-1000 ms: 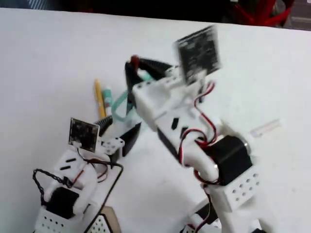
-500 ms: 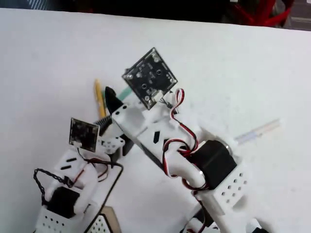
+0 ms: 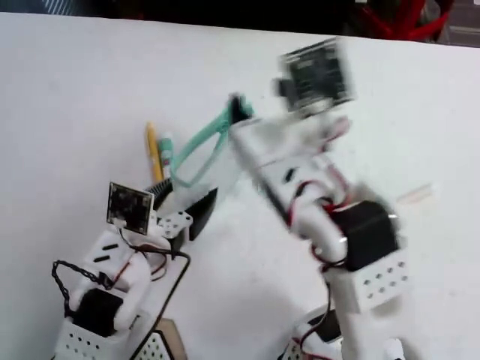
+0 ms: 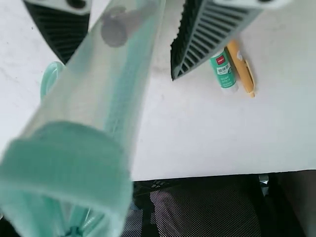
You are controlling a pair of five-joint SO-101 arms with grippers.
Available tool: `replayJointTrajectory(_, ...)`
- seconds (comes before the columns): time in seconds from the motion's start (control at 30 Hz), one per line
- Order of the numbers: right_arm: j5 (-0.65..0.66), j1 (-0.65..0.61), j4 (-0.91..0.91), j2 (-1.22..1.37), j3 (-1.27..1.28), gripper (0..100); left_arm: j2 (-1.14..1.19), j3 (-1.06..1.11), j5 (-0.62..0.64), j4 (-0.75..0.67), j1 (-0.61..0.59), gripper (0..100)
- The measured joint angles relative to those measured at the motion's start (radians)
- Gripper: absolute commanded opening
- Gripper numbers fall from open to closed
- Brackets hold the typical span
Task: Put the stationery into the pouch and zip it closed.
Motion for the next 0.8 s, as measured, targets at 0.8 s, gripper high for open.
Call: replayJointTrajectory(0.8,-0.279,0.916,0.054,0.853,-0.129,22.4,0.000,0.000,0.000,0.000,0.000,26)
